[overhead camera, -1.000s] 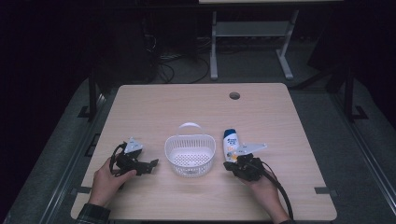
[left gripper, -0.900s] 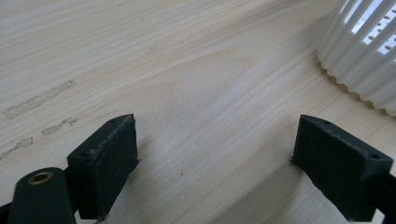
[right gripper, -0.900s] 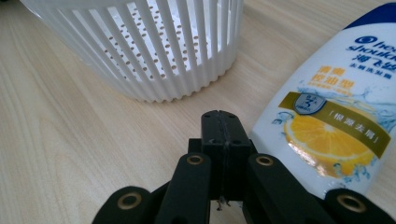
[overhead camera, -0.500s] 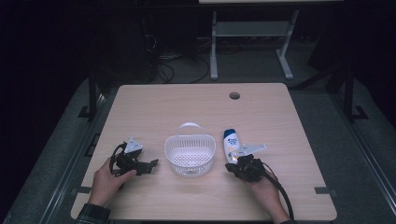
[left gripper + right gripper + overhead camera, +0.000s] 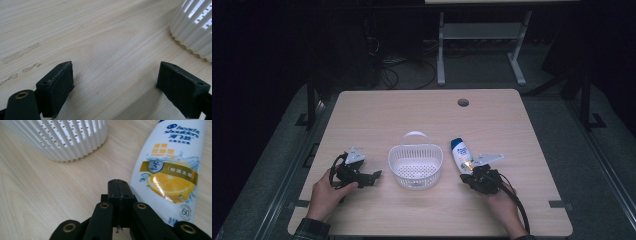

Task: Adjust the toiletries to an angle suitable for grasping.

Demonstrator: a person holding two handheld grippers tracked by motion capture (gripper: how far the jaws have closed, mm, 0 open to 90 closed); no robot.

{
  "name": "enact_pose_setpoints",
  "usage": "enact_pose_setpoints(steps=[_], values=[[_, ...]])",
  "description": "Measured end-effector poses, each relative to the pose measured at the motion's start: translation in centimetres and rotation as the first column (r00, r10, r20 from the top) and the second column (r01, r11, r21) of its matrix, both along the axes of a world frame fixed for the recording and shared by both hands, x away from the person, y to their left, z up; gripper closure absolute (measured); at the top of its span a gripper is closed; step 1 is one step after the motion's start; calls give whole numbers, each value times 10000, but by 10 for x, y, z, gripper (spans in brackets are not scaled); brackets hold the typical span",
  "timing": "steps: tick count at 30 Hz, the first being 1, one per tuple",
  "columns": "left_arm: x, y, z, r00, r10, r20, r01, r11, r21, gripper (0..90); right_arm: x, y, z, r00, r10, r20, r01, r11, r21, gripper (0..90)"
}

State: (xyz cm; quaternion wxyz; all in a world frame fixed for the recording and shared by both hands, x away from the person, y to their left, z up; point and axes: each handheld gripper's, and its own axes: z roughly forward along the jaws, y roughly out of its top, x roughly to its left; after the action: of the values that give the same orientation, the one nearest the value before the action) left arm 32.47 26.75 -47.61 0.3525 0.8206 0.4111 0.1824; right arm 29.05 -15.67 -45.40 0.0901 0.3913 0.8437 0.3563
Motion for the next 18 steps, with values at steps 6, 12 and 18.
enact_pose_setpoints(steps=[6, 12, 18], values=[[0, 0, 0, 10000, -1, 2, 1, 10000, -1, 129, 1, -10, 0, 9996, -275, -59, 275, 9996, 2, 896], [0, 0, 0, 10000, 0, -1, 0, 10000, 1, 129, 3, -19, 0, 9988, -475, -105, 475, 9989, -4, 896], [0, 0, 0, 10000, -1, 0, 1, 10000, 1, 129, 6, -27, 0, 9975, -692, -151, 692, 9976, -19, 896]])
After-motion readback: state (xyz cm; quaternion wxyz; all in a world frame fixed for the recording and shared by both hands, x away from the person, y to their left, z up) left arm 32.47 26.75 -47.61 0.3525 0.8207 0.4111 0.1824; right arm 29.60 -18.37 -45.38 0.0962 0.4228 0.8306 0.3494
